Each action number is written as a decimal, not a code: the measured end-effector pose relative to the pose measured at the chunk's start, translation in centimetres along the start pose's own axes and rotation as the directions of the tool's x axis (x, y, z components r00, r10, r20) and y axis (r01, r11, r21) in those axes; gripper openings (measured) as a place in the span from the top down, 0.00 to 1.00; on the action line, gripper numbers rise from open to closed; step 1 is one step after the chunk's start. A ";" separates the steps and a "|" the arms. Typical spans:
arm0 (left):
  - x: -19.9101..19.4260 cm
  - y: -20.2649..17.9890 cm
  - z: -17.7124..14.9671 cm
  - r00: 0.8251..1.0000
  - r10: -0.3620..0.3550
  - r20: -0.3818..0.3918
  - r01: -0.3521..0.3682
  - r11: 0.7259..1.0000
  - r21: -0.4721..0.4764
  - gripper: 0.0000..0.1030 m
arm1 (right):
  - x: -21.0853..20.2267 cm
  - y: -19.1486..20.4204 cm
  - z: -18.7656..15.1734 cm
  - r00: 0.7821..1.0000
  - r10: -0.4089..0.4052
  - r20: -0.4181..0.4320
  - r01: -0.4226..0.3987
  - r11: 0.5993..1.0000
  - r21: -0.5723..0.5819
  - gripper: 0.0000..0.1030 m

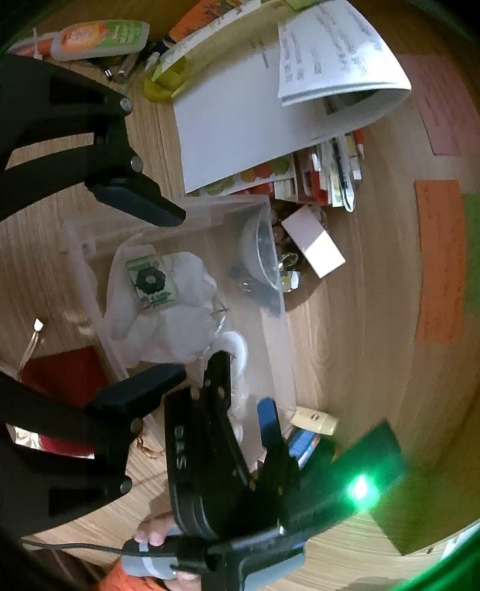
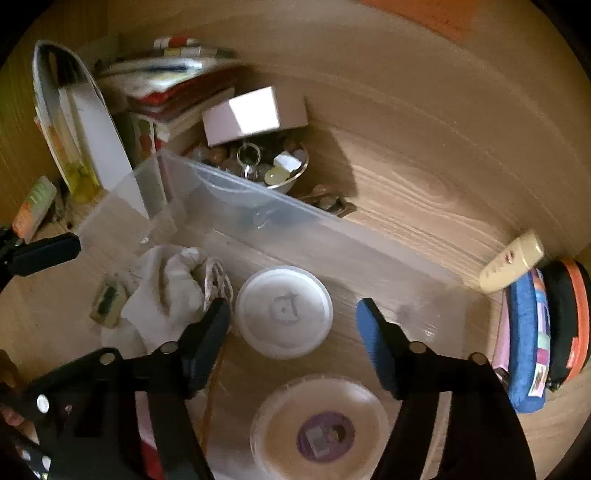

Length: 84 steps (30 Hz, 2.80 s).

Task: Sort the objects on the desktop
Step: 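Carry the tile and white lid over the clear box and release both, then grasp the pink round container with the right gripper, then grasp the red velvet pouch with the left gripper while the right lifts the pink container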

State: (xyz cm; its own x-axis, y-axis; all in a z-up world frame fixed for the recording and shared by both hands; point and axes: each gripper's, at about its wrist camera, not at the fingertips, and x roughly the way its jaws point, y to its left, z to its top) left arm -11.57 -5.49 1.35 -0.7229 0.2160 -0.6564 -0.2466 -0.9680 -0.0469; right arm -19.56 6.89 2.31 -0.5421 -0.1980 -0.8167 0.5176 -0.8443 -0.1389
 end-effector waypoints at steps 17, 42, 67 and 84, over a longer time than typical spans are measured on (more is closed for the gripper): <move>-5.3 0.0 -2.6 1.000 0.023 0.011 -0.023 1.000 -0.022 0.09 | -8.9 -0.6 -7.2 0.985 0.071 0.155 -0.069 0.997 -0.017 0.22; -5.8 -3.2 -6.3 0.995 0.039 -0.088 -0.038 0.999 0.020 0.09 | -1.9 2.2 -11.4 0.921 0.384 -0.059 -0.388 0.920 -0.063 0.39; 2.2 -10.3 -4.8 0.946 -0.129 -0.297 0.164 0.982 0.097 0.09 | -5.9 -1.1 -16.1 0.975 0.223 -0.014 -0.223 0.974 -0.046 0.39; 6.1 -11.2 -3.2 0.879 -0.196 -0.434 0.191 0.980 -0.054 0.09 | -6.2 -3.2 -17.1 0.946 0.323 -0.029 -0.323 0.946 0.011 0.34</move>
State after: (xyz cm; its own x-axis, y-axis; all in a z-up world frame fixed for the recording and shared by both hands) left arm -11.20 6.25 -4.54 -0.3074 0.3239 -0.8948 -0.3448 -0.9143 -0.2125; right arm -6.51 19.34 -1.80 -0.3261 -0.4455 -0.8338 0.6578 -0.7404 0.1383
